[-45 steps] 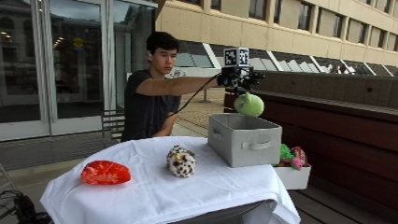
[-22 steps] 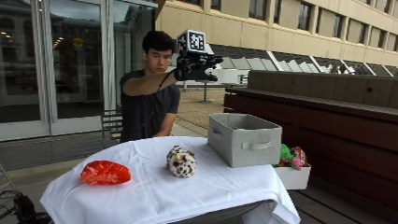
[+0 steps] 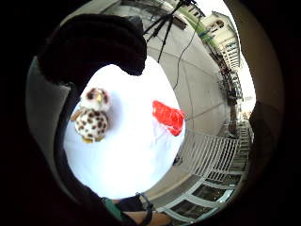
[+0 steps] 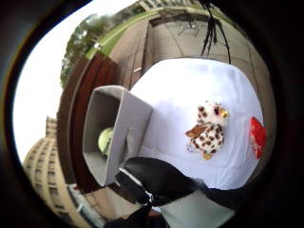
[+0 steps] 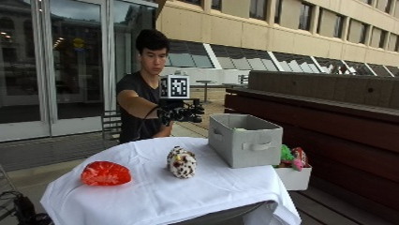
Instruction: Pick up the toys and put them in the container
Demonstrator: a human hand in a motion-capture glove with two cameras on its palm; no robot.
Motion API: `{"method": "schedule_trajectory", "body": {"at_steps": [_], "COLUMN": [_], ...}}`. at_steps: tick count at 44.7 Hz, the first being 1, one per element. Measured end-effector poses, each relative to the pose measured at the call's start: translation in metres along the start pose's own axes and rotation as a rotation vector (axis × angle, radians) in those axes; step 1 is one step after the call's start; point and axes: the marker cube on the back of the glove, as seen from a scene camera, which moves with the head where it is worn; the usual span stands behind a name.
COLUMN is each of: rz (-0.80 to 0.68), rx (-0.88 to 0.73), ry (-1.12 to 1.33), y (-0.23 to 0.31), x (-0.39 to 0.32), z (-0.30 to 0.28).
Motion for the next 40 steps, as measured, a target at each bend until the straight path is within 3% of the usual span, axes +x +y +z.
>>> {"method": "schedule_trajectory", "body": {"at_steps": [10, 19, 30, 40], "rz": [0.023, 0.039, 0.029, 0.040], "rx": [-0.120, -0.213, -0.438, -0.372], "ry": [0.007, 0.018, -0.016, 0.041], "y": [0.004, 0.013, 0.026, 0.033], "x": [0.009, 0.008, 0.015, 0.012], "z": [0.092, 0.137, 0.158, 0.151]}}
